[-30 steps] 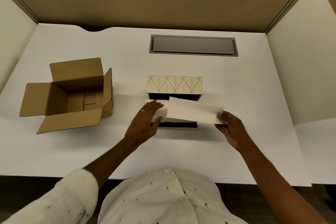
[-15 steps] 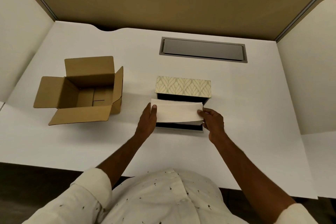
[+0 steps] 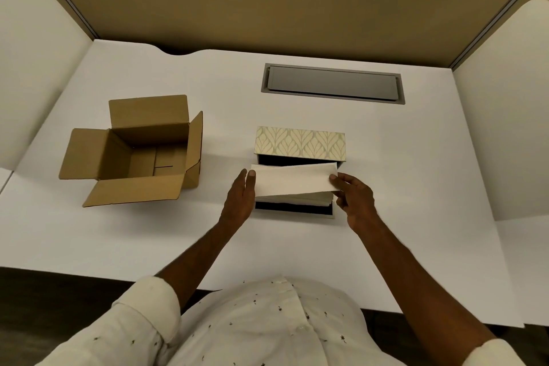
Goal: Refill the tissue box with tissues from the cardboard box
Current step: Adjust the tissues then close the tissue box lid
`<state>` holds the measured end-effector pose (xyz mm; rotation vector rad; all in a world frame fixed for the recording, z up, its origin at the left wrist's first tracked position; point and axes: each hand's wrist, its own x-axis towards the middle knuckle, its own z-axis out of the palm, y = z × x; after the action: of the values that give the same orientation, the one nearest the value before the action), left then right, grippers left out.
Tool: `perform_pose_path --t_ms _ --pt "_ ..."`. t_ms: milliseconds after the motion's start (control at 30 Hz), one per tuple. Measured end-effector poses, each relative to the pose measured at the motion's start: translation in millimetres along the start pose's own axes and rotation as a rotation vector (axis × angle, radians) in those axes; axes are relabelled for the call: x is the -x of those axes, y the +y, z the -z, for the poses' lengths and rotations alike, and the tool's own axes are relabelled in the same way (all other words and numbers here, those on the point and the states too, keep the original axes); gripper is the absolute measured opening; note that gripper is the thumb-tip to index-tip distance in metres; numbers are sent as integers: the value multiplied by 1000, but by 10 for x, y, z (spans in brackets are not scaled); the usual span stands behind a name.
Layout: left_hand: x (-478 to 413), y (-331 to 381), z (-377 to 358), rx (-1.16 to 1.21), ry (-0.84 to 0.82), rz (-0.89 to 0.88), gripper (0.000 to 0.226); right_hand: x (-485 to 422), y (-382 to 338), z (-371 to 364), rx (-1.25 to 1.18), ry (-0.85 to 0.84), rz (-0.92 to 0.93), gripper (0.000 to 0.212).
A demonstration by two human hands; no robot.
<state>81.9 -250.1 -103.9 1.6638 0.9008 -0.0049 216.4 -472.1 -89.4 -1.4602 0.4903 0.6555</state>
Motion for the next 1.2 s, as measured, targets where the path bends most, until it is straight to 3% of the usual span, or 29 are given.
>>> perform_pose_path --t_ms 233,700,833,967,1100,1200 --pt "46 -55 -29 -74 -7 -36 59 -79 133 -58 102 115 63 18" --pt "57 -116 -77 -228 -9 -110 66 -186 322 -46 307 221 204 42" --pt "-44 -44 -42 -172 -1 11 65 -207 293 -12 293 157 127 51" --pt "-200 79 -46 -82 -120 213 68 -212 245 -46 381 5 7 69" --pt "-337 165 -53 7 -118 370 79 -207 269 -111 388 -127 -10 47" --pt "-372 170 -54 33 -106 424 83 -219 264 -129 398 -136 -12 56"
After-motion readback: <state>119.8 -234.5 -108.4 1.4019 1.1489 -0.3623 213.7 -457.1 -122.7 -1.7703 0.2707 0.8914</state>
